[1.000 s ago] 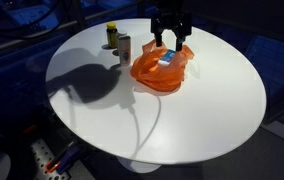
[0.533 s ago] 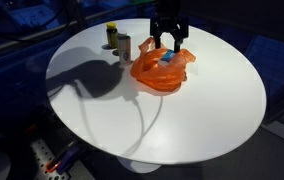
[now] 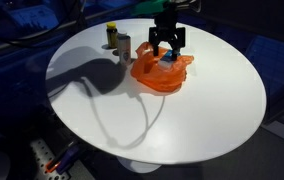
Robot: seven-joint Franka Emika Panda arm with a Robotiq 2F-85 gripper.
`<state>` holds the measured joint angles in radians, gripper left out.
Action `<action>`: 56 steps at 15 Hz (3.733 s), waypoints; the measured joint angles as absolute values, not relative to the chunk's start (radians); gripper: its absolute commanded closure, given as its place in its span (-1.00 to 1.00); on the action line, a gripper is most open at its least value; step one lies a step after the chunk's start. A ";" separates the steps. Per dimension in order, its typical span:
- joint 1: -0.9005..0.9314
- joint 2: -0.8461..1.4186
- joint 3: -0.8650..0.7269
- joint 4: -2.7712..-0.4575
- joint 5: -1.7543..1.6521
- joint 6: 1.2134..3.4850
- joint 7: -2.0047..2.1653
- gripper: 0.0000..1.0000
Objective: Pick up the mentos container from the orange plastic bag and put it on the table
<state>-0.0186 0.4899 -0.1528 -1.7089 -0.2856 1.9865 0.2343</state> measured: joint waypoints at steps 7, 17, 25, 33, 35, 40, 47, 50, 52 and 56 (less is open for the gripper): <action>-0.013 0.520 -0.133 -1.694 -0.285 1.950 0.234 -1.00; -0.025 0.520 -0.124 -1.690 -0.283 1.954 0.225 -1.00; -0.084 0.520 -0.122 -1.690 -0.178 2.070 0.110 -1.00; -0.088 0.521 -0.121 -1.688 -0.165 2.085 0.096 -1.00; -0.088 0.521 -0.121 -1.692 -0.165 2.113 0.096 -1.00; -0.088 0.522 -0.121 -1.708 -0.165 2.200 0.096 -1.00; -0.089 0.524 -0.121 -1.743 -0.165 2.254 0.087 -0.84; -0.089 0.525 -0.120 -1.752 -0.165 2.262 0.084 -0.13; -0.089 0.525 -0.121 -1.753 -0.165 2.264 0.084 0.18; -0.089 0.519 -0.122 -1.752 -0.165 2.265 0.084 0.20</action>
<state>-0.0888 0.5195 -0.1225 -1.7523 -0.1649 2.2647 0.0844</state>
